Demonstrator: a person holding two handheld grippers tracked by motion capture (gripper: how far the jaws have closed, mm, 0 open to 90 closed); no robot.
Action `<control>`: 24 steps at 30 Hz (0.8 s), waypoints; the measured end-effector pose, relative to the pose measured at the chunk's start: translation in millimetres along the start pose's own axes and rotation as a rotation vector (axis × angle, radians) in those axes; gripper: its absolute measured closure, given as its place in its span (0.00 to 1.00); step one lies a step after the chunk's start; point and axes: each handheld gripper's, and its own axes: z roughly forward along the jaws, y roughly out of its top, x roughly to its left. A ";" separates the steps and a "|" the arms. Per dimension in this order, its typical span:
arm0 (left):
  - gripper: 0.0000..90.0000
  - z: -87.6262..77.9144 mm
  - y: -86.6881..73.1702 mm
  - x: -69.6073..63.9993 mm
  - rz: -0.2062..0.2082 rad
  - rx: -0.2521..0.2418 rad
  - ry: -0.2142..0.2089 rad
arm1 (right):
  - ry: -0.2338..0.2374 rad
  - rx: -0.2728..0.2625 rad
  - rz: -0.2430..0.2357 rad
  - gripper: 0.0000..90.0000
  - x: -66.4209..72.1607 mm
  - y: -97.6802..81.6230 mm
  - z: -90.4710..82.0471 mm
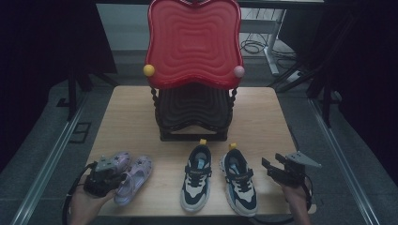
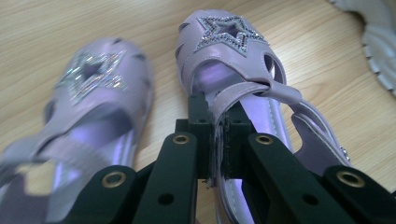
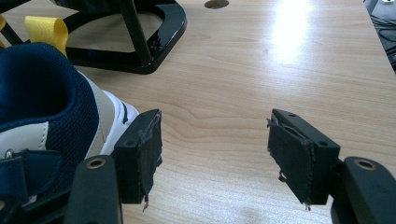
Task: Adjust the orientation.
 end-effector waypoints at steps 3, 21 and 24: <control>0.95 -1.8 -5.9 6.2 -0.011 0.007 0.013 | 0.001 0.000 -0.001 0.39 0.5 0.0 0.0; 0.71 -5.3 -25.0 12.7 0.002 0.018 0.070 | 0.000 0.000 -0.004 0.39 2.1 0.1 -0.6; 0.61 -13.3 -25.3 12.9 -0.014 -0.001 0.063 | 0.000 -0.002 -0.003 0.39 2.0 0.3 -1.1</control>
